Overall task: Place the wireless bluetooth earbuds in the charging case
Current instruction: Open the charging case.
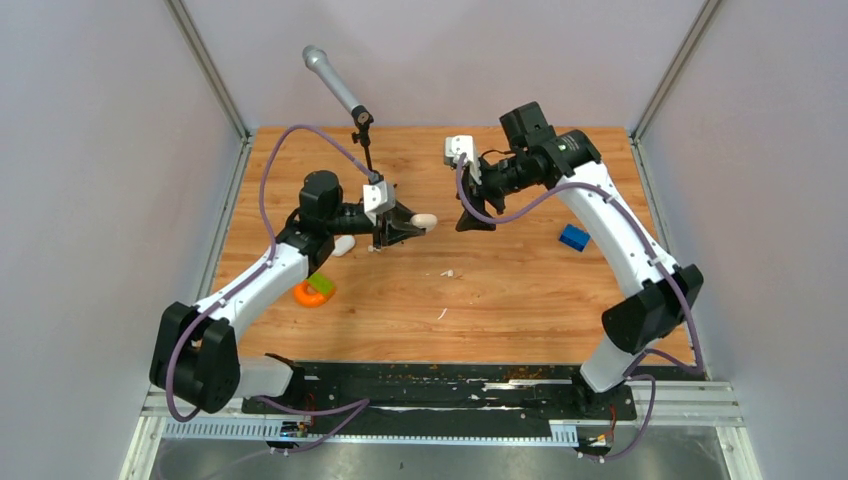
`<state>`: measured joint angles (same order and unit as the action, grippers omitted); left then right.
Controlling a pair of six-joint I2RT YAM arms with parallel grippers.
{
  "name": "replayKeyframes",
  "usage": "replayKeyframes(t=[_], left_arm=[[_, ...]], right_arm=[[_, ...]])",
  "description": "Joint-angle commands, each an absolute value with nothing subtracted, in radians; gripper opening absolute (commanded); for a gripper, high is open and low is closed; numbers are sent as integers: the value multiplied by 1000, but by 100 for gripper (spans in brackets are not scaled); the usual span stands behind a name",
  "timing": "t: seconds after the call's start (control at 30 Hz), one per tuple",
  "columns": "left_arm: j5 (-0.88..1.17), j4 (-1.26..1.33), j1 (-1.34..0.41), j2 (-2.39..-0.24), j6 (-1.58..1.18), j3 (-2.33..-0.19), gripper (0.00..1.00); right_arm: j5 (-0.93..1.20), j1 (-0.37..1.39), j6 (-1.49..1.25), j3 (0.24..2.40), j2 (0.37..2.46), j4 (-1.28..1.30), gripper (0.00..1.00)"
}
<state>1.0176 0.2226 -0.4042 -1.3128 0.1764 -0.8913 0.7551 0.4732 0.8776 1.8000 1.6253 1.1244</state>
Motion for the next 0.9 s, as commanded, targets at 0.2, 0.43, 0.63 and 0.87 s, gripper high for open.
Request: replayKeyframes(t=[0.2,0.43,0.63,0.87], left_arm=[[1124,620,-461,-1371,204,-851,10],[1099,772,-485,-1447,42,-873,12],[1078,839,-493,-1487,-106,-901,12],[1059,858,-492,-1503,-179,-908,29]], right_arm=[[812,540,956,2004,1740,1323,51],[730,577,937,1982,1715,1295,45],[665,590,955,1945,1702,1282,43],[642,590,968,1928,1692,1279,22]])
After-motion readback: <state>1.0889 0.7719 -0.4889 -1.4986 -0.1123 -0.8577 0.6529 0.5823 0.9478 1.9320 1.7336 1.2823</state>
